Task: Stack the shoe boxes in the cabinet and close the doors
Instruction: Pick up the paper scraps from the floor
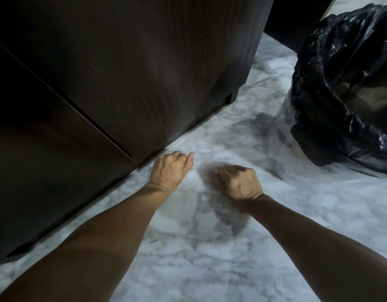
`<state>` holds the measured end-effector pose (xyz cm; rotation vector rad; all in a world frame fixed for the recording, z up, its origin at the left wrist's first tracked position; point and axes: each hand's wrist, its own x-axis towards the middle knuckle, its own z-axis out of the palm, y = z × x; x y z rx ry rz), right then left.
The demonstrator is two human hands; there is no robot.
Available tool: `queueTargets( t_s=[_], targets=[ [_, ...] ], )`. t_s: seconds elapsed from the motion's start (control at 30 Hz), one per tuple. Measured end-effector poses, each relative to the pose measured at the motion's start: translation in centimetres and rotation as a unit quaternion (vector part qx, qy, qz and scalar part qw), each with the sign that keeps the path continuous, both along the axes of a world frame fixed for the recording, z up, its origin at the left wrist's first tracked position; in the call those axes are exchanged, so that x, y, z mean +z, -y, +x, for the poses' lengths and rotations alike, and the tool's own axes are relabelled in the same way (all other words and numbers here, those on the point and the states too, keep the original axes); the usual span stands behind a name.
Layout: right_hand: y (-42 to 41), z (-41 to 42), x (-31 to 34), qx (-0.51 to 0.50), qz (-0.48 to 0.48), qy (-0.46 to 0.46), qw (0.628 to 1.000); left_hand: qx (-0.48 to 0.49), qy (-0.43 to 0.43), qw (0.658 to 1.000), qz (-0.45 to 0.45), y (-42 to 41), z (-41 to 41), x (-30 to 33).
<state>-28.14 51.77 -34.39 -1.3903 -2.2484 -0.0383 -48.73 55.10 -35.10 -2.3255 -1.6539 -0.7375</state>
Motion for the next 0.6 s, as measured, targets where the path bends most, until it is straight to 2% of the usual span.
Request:
queueTargets(
  t_s=[0.2,0.4,0.53,0.6],
  targets=[
    [2.0,1.3,0.5,-0.049,-0.058,-0.060,0.995,-0.060,-0.060,0.996,0.021,1.6,-0.6,0.3],
    [4.2,2.7,2.3,-0.113,-0.098,-0.132,0.980,-0.001,-0.070,0.998,0.006,2.3,-0.1,0.5],
    [4.8,3.4,4.6,-0.170,-0.143,-0.177,0.959,-0.010,-0.027,0.999,-0.033,3.3,0.2,1.5],
    [5.0,3.5,5.8,-0.186,-0.178,-0.204,0.945,-0.011,0.027,0.998,-0.053,3.9,0.4,2.6]
  ],
)
